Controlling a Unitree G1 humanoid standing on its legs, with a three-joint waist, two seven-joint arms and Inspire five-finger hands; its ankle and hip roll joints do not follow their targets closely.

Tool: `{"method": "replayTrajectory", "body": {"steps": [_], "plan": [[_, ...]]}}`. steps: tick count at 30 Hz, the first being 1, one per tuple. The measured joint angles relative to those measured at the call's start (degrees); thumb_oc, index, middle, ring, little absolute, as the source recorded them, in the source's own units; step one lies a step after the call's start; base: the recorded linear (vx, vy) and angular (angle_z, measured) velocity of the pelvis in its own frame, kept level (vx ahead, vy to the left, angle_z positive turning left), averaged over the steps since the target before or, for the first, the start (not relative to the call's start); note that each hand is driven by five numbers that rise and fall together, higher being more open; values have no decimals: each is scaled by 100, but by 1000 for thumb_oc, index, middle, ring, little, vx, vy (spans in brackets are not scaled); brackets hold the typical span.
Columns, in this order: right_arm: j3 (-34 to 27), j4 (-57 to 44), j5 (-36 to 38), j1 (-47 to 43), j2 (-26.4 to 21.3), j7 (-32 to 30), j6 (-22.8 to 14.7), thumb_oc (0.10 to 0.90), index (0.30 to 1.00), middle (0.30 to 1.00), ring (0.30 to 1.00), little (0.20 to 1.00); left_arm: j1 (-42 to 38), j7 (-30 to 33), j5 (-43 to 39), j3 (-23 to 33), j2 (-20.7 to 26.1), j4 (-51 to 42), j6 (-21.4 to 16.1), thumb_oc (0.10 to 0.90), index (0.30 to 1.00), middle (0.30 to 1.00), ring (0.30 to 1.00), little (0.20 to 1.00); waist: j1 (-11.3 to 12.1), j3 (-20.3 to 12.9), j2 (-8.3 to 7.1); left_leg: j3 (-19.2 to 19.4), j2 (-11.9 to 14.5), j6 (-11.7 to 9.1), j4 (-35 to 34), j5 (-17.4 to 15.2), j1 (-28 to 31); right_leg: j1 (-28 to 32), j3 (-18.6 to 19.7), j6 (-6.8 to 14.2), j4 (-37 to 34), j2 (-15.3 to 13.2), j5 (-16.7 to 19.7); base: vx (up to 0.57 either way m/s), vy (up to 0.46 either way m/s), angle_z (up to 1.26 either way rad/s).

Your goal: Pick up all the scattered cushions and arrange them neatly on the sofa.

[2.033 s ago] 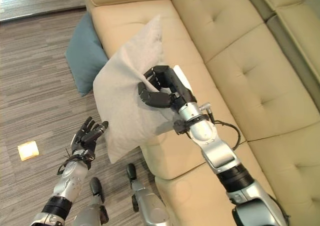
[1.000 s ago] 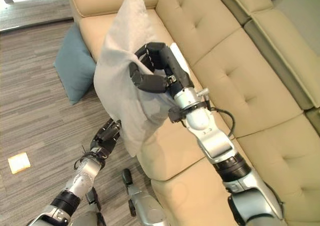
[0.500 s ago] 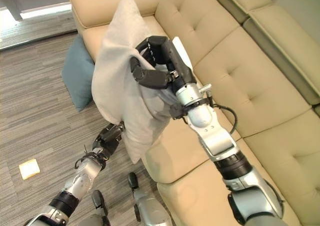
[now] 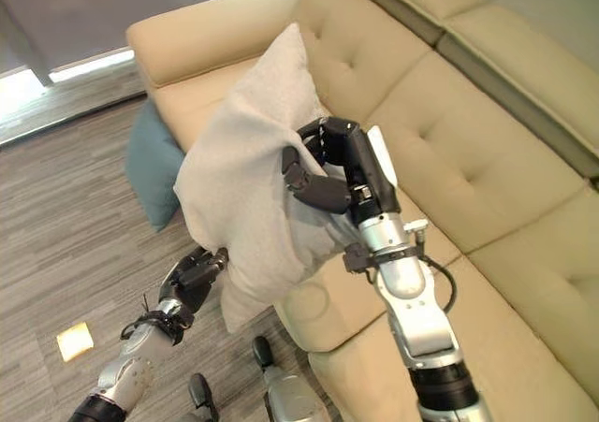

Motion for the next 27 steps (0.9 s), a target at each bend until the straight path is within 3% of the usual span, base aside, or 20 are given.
{"method": "replayTrajectory", "body": {"steps": [2, 3, 4, 5, 6, 7, 8, 9, 10, 12, 13, 15, 16, 17, 18, 21, 22, 23, 25, 27], "plan": [[-12, 19, 1, 9, 8, 11, -16, 400, 300, 300, 300, 300, -7, 0, 20, 8, 0, 0, -16, 400, 300, 300, 300, 300, -44, -5, 9, -433, -9, 41, 5, -113, 65, -41, 234, 7, 75, 83, 0, -20, 95, -94], [-36, 98, 9, 48, 107, 7, -61, 400, 300, 300, 300, 300, -13, 0, 106, 20, 12, 6, -17, 400, 300, 300, 300, 300, -43, -43, -87, -916, -128, 141, 356, -365, -24, -99, 643, 56, 150, 111, 20, -73, 134, -94], [-36, 116, 18, 53, 116, 5, -63, 400, 300, 300, 300, 300, -13, 1, 106, 23, 12, 8, -17, 400, 300, 300, 300, 300, -34, -49, -150, -1036, -184, 125, 611, -462, -117, -102, 766, 90, 142, 77, 41, -86, 193, -128], [-33, 311, 36, 66, 174, 12, -247, 400, 300, 300, 300, 300, 3, -2, 107, 19, 52, 12, -30, 400, 300, 300, 300, 300, 26, -77, -395, -1636, -601, 430, 1356, -846, -519, -123, 1319, 176, 128, -68, 105, -67, 150, -131], [-36, 378, 50, 75, 183, 26, -266, 400, 300, 300, 300, 300, 43, -2, 106, 25, 52, 12, -51, 400, 300, 300, 300, 300, 172, -124, -501, -2035, -891, 534, 1338, -934, -534, -200, 1572, 253, 117, -181, 45, -61, 200, -184], [-46, 450, 58, 63, 100, 60, -279, 400, 300, 300, 300, 300, 80, -4, 110, 2, 20, 27, -73, 400, 300, 300, 300, 300, 246, -143, -463, -2176, -1137, 572, 1014, -963, -541, -296, 1643, 348, 134, -227, -75, -44, 226, -182], [-112, 530, 75, 138, 46, 92, -283, 400, 300, 300, 300, 300, 113, -20, 117, -6, -25, 60, -71, 400, 300, 300, 300, 300, 136, -147, -245, -2196, -1149, 717, 925, -622, -608, -315, 1592, 535, 128, -140, -185, -51, 250, -163], [-129, 583, 83, 230, 137, 90, -281, 400, 300, 300, 300, 300, 177, -40, 132, 16, -31, 70, -75, 400, 300, 300, 300, 300, 135, -143, -230, -2057, -1075, 681, 917, -560, -592, -357, 1565, 608, 267, -63, -179, -67, 242, -121], [-228, 589, 159, 593, 253, 119, -304, 400, 300, 300, 300, 300, 279, -45, 184, -1, -2, 84, -80, 400, 300, 300, 300, 300, -19, -210, -279, -1782, -1071, 790, 763, -530, -425, -495, 1342, 777, 845, -40, -314, -94, 220, -86], [-359, 613, 185, 909, 352, 130, -318, 400, 300, 300, 300, 300, 401, -120, 226, -26, 18, 84, -82, 400, 300, 300, 300, 300, -133, -330, -292, -1552, -1098, 768, 557, -425, -318, -510, 1408, 736, 785, -118, -315, -144, 199, -72], [-401, 676, 200, 1059, 390, 119, -317, 400, 300, 300, 300, 300, 446, -156, 232, -59, 46, 84, -82, 400, 300, 300, 300, 300, -224, -356, -296, -1247, -1166, 785, 497, -325, -250, -553, 1488, 838, 667, -192, -375, -158, 127, -97], [-347, 753, 203, 1108, 442, 84, -310, 400, 300, 300, 300, 300, 465, -156, 236, -49, 93, 139, -81, 400, 300, 300, 300, 300, -167, -349, -312, -708, -1184, 815, 496, -343, -260, -778, 1504, 1080, 724, -246, -294, -182, 66, -128], [-317, 776, 202, 1132, 441, 83, -298, 400, 300, 300, 300, 300, 440, -157, 242, -52, 86, 232, -78, 400, 300, 300, 300, 300, -195, -351, -279, -711, -1173, 815, 488, -351, -260, -781, 1505, 1090, 716, -254, -299, -151, 43, -87], [-278, 798, 200, 1189, 485, 83, -292, 400, 300, 300, 300, 300, 422, -157, 288, -63, 82, 304, -70, 400, 300, 300, 300, 300, -246, -348, -254, -631, -1160, 830, 523, -360, -287, -755, 1367, 1091, 731, -282, -303, -128, 25, -69], [-295, 952, 201, 1176, 577, 42, -291, 400, 300, 300, 300, 300, 436, -157, 331, -57, 86, 335, -64, 400, 300, 300, 300, 300, -105, -301, -206, -371, -1030, 864, 533, -380, -292, -912, 363, 736, 815, -462, -516, -114, 13, -60], [-192, 1080, 165, 1220, 575, 18, -270, 400, 300, 300, 300, 300, 449, -157, 332, -40, 74, 507, 2, 400, 300, 300, 300, 300, 49, -217, -69, -91, -832, 861, 496, -382, -148, -639, -927, 655, 1137, -878, -668, -136, -12, -56], [-113, 1084, 115, 1197, 562, 28, -260, 400, 300, 300, 300, 300, 519, -156, 331, 10, 66, 510, 26, 400, 300, 300, 300, 300, 336, -151, 61, 281, -635, 852, 379, -380, 36, -525, -1243, 674, 1573, -915, -862, -67, -45, -91], [-63, 1085, 68, 1175, 564, 37, -261, 400, 300, 300, 300, 300, 581, -157, 329, 23, 78, 503, 4, 400, 300, 300, 300, 300, 478, -149, 121, 340, -562, 791, 332, -387, 93, -435, -1305, 632, 1608, -928, -906, -53, -58, -116], [102, 1114, -11, 1050, 582, 71, -257, 400, 300, 300, 300, 300, 673, -156, 328, 124, 127, 483, -2, 400, 300, 300, 300, 300, 698, -150, 147, 699, -429, 646, 357, -384, 240, -161, -1737, 353, 1402, -1105, -1061, -53, -96, -86], [179, 1127, -50, 978, 556, 68, -238, 400, 300, 300, 300, 300, 736, -156, 330, 256, 84, 450, 0, 400, 300, 300, 300, 300, 756, -159, 295, 755, -251, 537, 362, -343, 307, -28, -1875, 119, 1197, -779, -796, -31, -127, -64]]}}
